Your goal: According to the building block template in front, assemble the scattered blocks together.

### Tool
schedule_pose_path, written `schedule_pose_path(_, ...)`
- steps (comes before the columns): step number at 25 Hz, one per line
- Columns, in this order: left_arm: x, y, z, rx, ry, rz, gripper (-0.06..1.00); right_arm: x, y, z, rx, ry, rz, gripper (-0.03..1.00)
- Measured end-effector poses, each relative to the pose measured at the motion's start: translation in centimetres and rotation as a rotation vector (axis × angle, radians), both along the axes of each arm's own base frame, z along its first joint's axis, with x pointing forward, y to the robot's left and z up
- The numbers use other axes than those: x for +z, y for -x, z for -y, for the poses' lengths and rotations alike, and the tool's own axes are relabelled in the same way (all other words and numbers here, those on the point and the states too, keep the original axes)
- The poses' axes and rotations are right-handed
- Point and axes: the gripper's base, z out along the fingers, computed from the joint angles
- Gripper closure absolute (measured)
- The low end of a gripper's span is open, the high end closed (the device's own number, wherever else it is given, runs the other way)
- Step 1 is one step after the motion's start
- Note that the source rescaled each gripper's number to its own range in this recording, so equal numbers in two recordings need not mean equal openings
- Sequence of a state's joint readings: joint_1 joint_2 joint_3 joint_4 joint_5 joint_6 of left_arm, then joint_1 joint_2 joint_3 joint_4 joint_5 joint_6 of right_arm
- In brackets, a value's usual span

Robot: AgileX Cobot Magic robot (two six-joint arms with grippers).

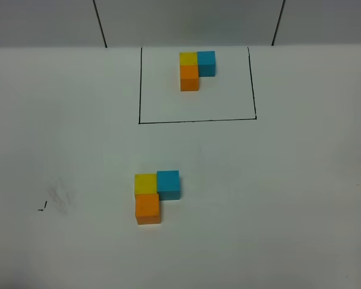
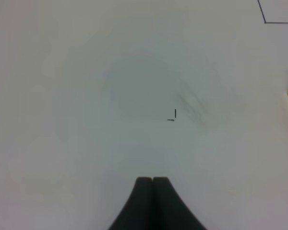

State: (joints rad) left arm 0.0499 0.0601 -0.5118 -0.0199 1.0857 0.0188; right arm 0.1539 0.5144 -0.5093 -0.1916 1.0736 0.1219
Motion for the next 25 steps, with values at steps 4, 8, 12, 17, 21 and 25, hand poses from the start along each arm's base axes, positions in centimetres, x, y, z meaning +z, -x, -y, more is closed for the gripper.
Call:
schedule_pose_path(4, 0.0, 0.0, 0.0, 0.000, 0.000, 0.000, 0.94, 0.0, 0.0, 0.0, -0.001, 0.000, 0.002, 0.95)
schedule_pose_path(8, 0.0, 0.0, 0.0, 0.000, 0.000, 0.000, 0.94, 0.1, 0.2, 0.3, -0.026, 0.003, 0.012, 0.95)
schedule_pose_path(12, 0.0, 0.0, 0.0, 0.000, 0.000, 0.000, 0.94, 0.7, 1.8, 0.7, -0.037, 0.012, 0.119, 0.95)
schedule_pose_path(17, 0.0, 0.0, 0.0, 0.000, 0.000, 0.000, 0.94, 1.5, 5.0, 0.9, -0.037, 0.000, 0.333, 0.95)
schedule_pose_path(21, 0.0, 0.0, 0.0, 0.000, 0.000, 0.000, 0.94, 1.6, 6.8, 1.1, -0.039, -0.009, 0.444, 0.95)
schedule_pose_path(25, 0.0, 0.0, 0.0, 0.000, 0.000, 0.000, 0.94, 1.6, 7.7, 1.2, -0.040, -0.015, 0.503, 0.95)
